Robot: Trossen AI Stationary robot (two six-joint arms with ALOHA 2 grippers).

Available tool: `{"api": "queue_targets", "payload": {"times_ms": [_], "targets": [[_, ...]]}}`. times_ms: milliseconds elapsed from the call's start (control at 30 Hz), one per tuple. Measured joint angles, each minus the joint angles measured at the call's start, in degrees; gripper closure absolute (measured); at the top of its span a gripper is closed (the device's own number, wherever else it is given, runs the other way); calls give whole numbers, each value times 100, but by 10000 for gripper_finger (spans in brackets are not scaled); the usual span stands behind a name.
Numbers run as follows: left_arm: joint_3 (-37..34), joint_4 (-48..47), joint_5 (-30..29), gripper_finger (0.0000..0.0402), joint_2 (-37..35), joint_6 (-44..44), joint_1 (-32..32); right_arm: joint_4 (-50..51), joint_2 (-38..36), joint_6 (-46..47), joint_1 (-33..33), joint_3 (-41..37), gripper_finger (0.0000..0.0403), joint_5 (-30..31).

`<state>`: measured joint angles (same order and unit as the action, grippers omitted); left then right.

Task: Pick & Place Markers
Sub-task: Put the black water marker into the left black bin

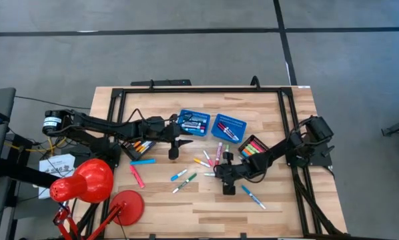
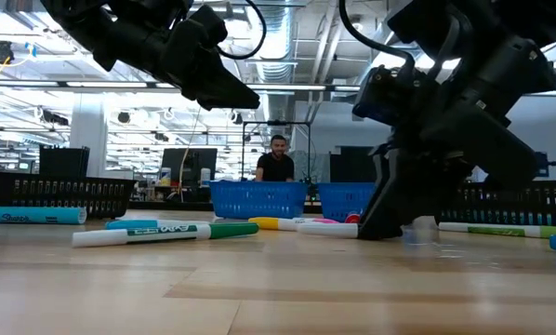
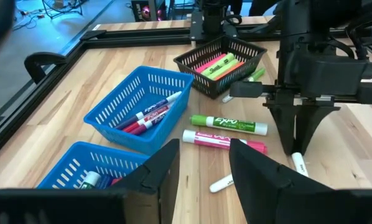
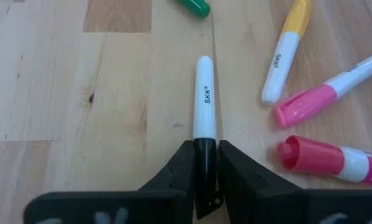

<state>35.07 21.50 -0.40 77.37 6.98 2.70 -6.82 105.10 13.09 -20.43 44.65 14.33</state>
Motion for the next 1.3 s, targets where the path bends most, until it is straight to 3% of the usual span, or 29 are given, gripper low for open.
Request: {"api": "queue_targets", "payload": {"times_ms": [233,467,700,1067,1300], "targets": [[0,1,0,266,2,-121,0,-610,46,-167,21,-17,328,50],[0,0,36,266,2,-214,-15,-893,42,-80,262,-10,364,93],[-69,1,1053,266,19,-336,-225,-1628,42,-67,495,-3,344,101],[-98,188,854,230,483,-153,-520,-2540,33,-503,1047,3,355,79],[-98,246,211,214,797,22,-494,-2843,31,-759,1125,6,349,58]]}}
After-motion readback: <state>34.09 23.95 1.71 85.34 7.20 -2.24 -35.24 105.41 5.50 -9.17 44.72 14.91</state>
